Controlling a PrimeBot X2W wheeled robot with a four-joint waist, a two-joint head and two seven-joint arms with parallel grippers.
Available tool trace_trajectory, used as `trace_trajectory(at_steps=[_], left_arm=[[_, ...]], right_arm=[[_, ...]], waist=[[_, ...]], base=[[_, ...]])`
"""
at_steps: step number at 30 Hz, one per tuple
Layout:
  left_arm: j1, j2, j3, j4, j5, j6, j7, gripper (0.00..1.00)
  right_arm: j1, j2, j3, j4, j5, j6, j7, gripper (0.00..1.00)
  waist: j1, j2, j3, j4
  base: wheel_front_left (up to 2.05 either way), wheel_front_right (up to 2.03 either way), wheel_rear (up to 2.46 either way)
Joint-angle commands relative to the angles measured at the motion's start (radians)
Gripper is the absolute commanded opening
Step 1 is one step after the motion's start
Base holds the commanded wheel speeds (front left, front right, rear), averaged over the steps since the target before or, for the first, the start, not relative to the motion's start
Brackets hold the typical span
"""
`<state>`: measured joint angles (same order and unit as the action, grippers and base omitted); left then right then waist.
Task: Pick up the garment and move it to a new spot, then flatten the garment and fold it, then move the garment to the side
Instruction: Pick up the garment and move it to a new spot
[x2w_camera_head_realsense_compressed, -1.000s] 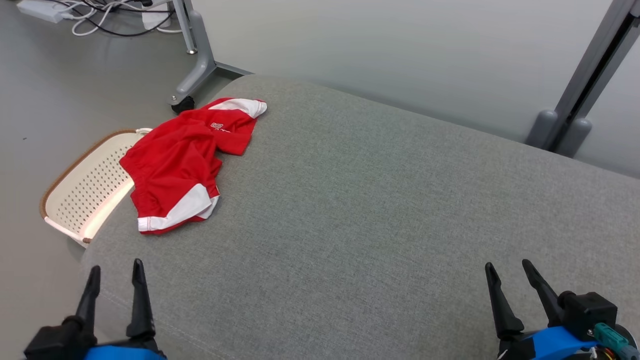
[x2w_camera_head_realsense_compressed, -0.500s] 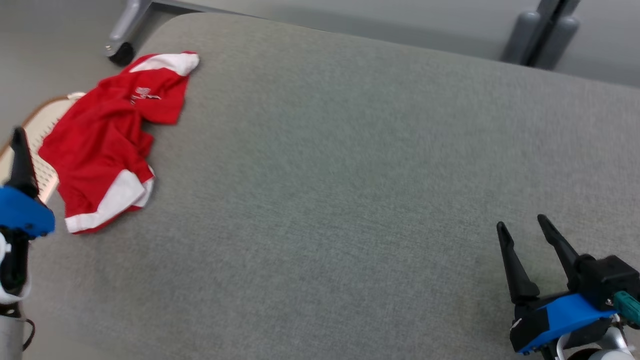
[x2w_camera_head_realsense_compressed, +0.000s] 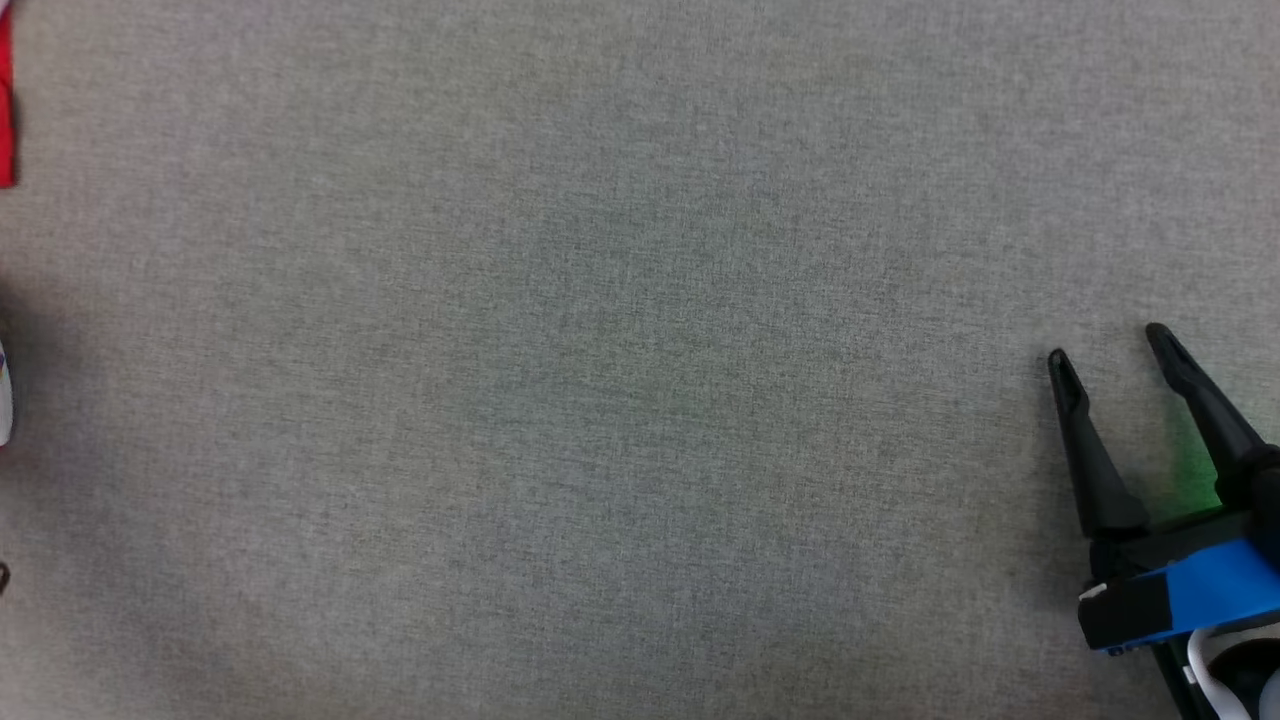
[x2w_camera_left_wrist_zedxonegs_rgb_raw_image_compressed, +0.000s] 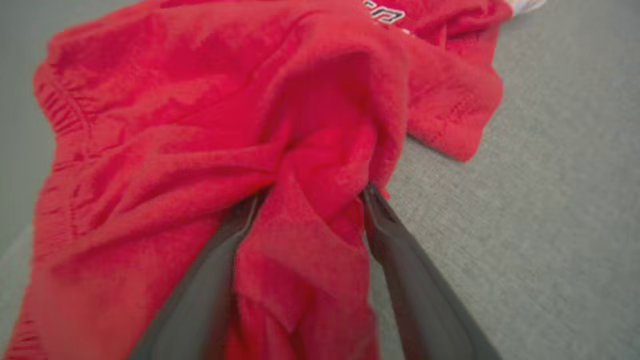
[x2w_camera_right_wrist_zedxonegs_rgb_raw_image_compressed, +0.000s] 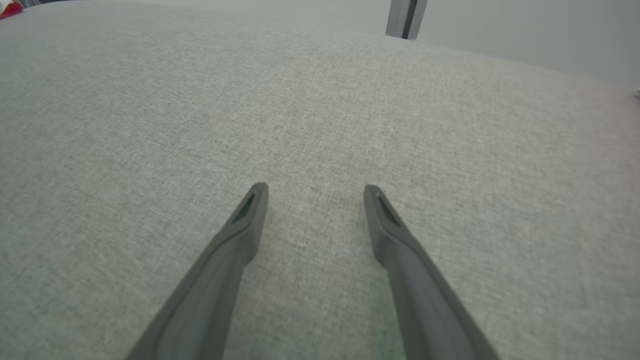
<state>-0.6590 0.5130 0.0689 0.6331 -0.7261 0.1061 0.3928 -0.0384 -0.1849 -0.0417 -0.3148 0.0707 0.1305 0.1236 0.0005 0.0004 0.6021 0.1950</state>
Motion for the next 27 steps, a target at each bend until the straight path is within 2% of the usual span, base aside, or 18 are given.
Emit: trace_trajectory(at_steps=[1,3,4,5,9,14,19,24,27], left_arm=[[-0.03,-0.012,-0.002,0.055,-0.022,0.02,0.061,1.0],[-0.029,-0.038,-0.016,0.111,-0.039,0.031,0.125,1.0],[-0.034,-0.042,-0.023,0.127,-0.042,0.029,0.149,0.88],[-0.04,-0.044,-0.027,0.137,-0.046,0.024,0.161,0.0],[-0.052,-0.028,-0.039,0.146,-0.036,0.014,0.171,0.0],[-0.092,0.044,-0.037,0.088,0.004,-0.003,0.083,0.0],[-0.118,0.1,-0.061,0.004,0.055,-0.029,0.028,0.0],[-0.166,0.141,-0.114,-0.131,0.11,-0.045,0.051,0.0],[-0.197,0.133,-0.167,-0.222,0.137,-0.05,0.095,0.0]], right_arm=[[-0.014,-0.005,-0.002,-0.021,-0.007,0.0,0.006,1.0],[-0.019,-0.002,-0.002,-0.028,-0.005,0.0,0.009,1.0],[-0.023,0.0,0.001,-0.029,0.0,0.0,0.007,1.0],[-0.028,0.004,0.006,-0.027,0.002,0.0,0.004,1.0],[-0.033,0.016,0.016,-0.008,0.005,0.0,-0.005,1.0],[-0.042,0.033,0.036,0.043,0.019,0.0,-0.037,1.0],[-0.046,0.063,0.063,0.119,0.035,0.0,-0.076,1.0],[-0.046,0.091,0.085,0.196,0.057,0.0,-0.119,1.0],[-0.04,0.108,0.091,0.239,0.065,0.0,-0.145,1.0]], waist=[[-0.0005,-0.0004,0.028,0.006],[-0.0005,-0.0004,0.035,0.003],[-0.0005,-0.0004,0.035,0.002],[-0.0005,-0.0004,0.033,0.0],[-0.0005,-0.0004,0.013,-0.002],[-0.0005,-0.0004,-0.055,-0.006],[-0.0005,-0.0004,-0.166,-0.018],[-0.0005,-0.0004,-0.286,-0.043],[-0.0005,-0.0004,-0.359,-0.065]], base=[[0.0,0.0,0.0],[0.0,0.0,0.0],[0.0,0.0,0.0],[0.0,0.0,0.0],[0.0,0.0,0.0],[0.0,0.0,0.0],[0.0,0.0,0.0],[0.0,0.0,0.0],[0.0,0.0,0.0]])
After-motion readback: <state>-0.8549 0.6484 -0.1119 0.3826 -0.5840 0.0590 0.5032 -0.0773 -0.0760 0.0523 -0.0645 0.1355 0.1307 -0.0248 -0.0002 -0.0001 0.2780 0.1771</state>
